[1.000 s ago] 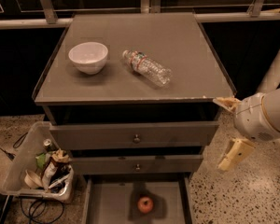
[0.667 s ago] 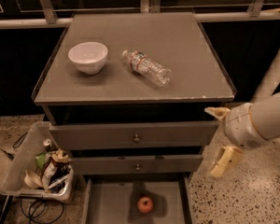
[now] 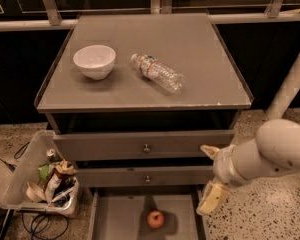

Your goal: Pick apple from bottom drawer and place on counter

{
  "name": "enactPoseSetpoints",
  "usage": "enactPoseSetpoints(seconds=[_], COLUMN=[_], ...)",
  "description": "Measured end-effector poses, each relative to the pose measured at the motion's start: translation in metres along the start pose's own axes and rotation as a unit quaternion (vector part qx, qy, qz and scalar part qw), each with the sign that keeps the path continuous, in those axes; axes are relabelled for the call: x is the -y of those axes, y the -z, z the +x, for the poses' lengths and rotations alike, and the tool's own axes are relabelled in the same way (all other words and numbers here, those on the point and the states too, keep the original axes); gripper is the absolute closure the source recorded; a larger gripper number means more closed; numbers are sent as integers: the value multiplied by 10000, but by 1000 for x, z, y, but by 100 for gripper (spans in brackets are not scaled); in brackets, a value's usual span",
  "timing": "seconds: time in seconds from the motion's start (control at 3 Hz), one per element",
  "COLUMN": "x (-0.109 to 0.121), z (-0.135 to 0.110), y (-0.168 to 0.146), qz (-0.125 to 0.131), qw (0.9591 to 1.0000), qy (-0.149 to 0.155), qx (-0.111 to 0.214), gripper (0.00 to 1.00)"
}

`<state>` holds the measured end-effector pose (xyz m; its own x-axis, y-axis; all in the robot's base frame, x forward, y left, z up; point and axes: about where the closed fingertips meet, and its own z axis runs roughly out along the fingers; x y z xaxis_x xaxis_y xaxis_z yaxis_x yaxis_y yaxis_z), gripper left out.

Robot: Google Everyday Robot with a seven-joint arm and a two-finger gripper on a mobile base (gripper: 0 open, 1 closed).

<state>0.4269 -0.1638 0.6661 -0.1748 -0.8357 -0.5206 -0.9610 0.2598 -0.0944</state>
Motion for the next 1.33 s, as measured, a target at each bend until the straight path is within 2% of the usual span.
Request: enactPoseSetpoints(seconds=[0.33, 0.67, 1.0, 1.33], x=[-17, -15, -18, -18], z=[16, 34, 57, 78], y=[-42, -70, -109, -157], qz=[208, 456, 381, 18], qw=[9996, 9974, 9969, 9967], qy=[-45, 39, 17, -209], qx=[210, 564, 681, 779], gripper=[0, 0, 0, 0])
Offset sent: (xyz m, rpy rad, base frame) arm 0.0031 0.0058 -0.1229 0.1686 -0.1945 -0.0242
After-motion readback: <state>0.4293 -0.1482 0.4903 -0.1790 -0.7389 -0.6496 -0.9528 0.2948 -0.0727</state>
